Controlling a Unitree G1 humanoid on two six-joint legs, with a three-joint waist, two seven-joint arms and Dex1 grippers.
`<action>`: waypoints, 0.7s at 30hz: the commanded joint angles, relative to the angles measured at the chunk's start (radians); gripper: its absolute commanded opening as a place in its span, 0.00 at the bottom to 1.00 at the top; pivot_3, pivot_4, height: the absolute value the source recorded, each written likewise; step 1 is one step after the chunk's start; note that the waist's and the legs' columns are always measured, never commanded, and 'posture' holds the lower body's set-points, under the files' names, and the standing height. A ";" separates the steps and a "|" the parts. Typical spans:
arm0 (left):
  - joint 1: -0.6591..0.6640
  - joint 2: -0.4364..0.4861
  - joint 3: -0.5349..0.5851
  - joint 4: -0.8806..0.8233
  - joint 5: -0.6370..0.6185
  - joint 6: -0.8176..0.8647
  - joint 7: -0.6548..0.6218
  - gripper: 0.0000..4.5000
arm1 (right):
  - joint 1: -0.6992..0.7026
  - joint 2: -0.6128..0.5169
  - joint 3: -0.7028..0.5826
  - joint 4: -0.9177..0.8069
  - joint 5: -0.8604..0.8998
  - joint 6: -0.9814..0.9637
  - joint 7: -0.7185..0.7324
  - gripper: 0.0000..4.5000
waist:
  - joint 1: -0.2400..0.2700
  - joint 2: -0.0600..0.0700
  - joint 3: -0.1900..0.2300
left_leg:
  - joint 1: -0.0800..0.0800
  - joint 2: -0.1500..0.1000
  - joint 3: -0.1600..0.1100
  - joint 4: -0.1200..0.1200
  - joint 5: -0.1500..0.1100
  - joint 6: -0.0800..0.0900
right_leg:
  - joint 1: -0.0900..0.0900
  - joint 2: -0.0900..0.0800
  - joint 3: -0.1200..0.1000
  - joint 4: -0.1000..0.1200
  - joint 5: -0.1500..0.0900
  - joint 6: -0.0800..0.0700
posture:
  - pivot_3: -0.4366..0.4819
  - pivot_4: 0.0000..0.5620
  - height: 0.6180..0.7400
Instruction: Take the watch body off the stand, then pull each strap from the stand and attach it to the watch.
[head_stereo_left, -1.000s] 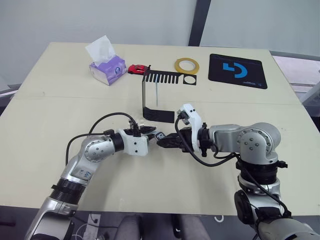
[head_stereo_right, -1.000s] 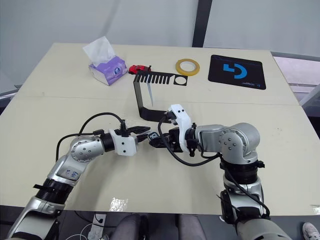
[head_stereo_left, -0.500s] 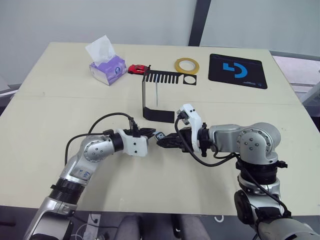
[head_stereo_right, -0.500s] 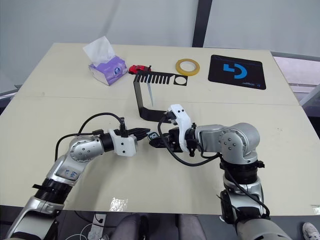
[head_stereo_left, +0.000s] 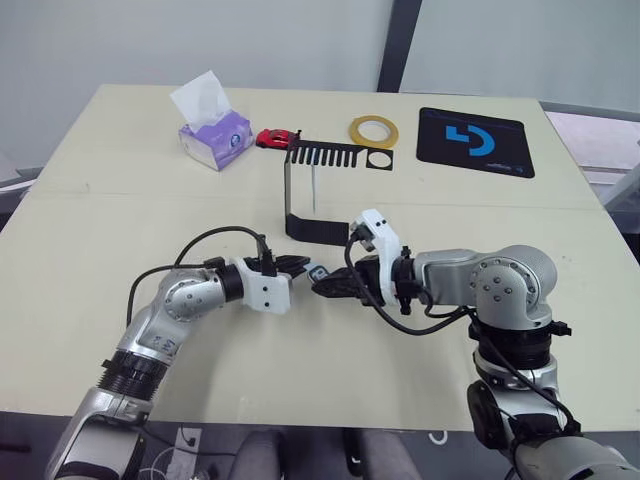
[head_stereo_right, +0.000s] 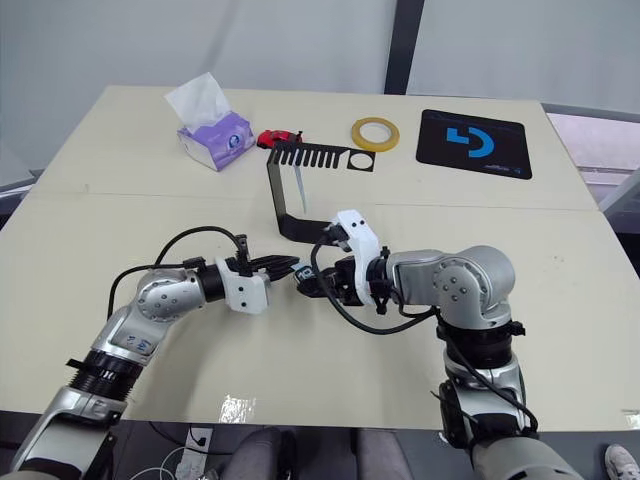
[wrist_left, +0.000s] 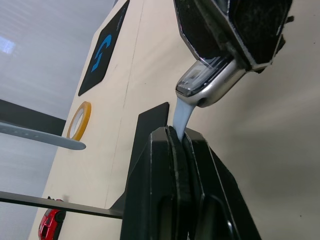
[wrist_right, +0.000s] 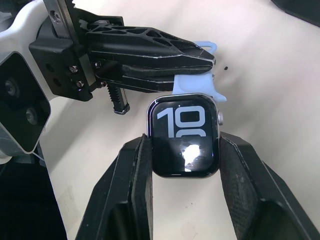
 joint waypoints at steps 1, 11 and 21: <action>-0.023 0.008 0.018 -0.013 -0.021 -0.030 0.020 0.01 | -0.012 -0.001 -0.012 -0.034 -0.008 -0.017 -0.004 0.34 | 0.000 0.000 0.000 | 0.000 0.000 0.000 0.000 0.000 0.000 | 0.000 0.000 0.000 0.000 0.000 0.000 | 0.48 0.27 0.98; -0.024 0.007 0.018 -0.011 -0.024 -0.039 0.027 0.01 | -0.011 -0.007 -0.016 -0.032 -0.008 -0.016 0.006 0.34 | 0.000 0.000 0.000 | 0.000 0.000 0.000 0.000 0.000 0.000 | 0.000 0.000 0.000 0.000 0.000 0.000 | 0.48 0.27 0.98; -0.020 0.011 0.022 -0.025 -0.045 -0.056 0.023 0.01 | -0.019 -0.004 -0.038 -0.011 -0.003 -0.004 0.020 0.34 | 0.000 0.000 0.000 | 0.000 0.000 0.000 0.000 0.000 0.000 | 0.000 0.000 0.000 0.000 0.000 0.000 | 0.48 0.27 0.98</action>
